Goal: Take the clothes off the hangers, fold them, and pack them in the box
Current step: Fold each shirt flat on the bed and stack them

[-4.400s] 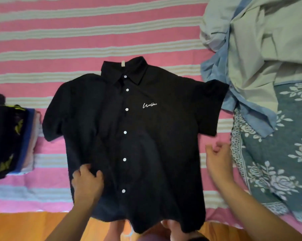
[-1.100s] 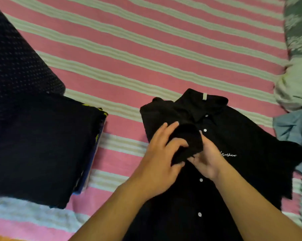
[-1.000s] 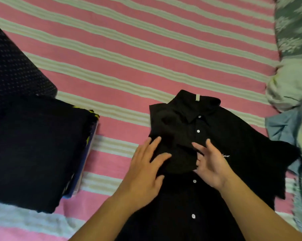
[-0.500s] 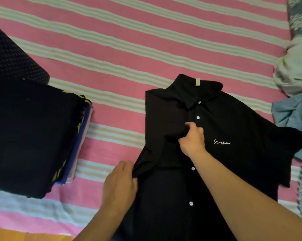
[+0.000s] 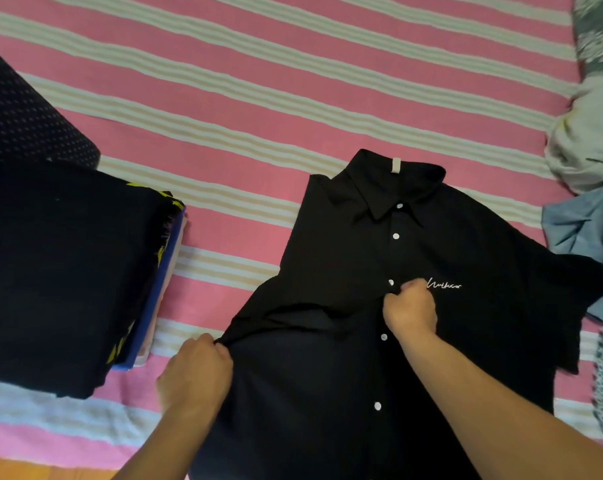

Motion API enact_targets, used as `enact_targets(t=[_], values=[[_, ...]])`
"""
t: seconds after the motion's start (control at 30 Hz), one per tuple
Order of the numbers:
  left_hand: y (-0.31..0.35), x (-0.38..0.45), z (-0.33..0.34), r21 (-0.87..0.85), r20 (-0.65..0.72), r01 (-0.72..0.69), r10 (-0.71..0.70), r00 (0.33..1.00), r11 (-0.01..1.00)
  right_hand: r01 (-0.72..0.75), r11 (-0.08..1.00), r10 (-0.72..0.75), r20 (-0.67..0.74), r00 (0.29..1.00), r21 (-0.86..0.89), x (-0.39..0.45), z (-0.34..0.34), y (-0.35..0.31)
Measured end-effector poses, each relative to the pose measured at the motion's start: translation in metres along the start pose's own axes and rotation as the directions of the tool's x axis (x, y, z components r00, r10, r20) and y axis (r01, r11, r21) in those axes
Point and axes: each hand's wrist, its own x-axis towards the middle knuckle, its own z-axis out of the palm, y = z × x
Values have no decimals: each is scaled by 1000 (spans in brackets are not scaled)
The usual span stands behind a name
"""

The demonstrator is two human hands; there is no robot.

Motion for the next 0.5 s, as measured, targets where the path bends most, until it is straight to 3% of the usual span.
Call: enact_targets(t=[0.07, 0.13, 0.17, 0.23, 0.3, 0.37, 0.43, 0.5], values=[[3, -5, 0, 97, -97, -166, 175, 980, 981, 45, 999, -45, -35, 998, -5, -3, 1, 6], [12, -9, 1, 175, -207, -391, 422, 882, 903, 0, 990, 0, -1, 1000, 143, -6, 8, 1], [20, -12, 3, 162, -233, -514, 539, 810, 842, -114, 952, 100, 65, 993, 284, -7, 11, -3], [43, -20, 3, 137, -211, -703, 714, 667, 697, -390, 766, 293, 263, 919, 510, -10, 13, -10], [66, -23, 9, 135, -176, -772, 782, 598, 621, -524, 645, 339, 406, 848, 556, -8, 14, -13], [84, -22, 19, 114, -148, -772, 779, 610, 626, -571, 644, 333, 485, 809, 510, -4, 13, -13], [92, -22, 27, 113, -143, -776, 783, 605, 620, -561, 670, 320, 494, 809, 485, -2, 11, -14], [90, -26, 30, 131, -135, -791, 801, 583, 598, -479, 704, 283, 412, 866, 525, 2, 10, -12]])
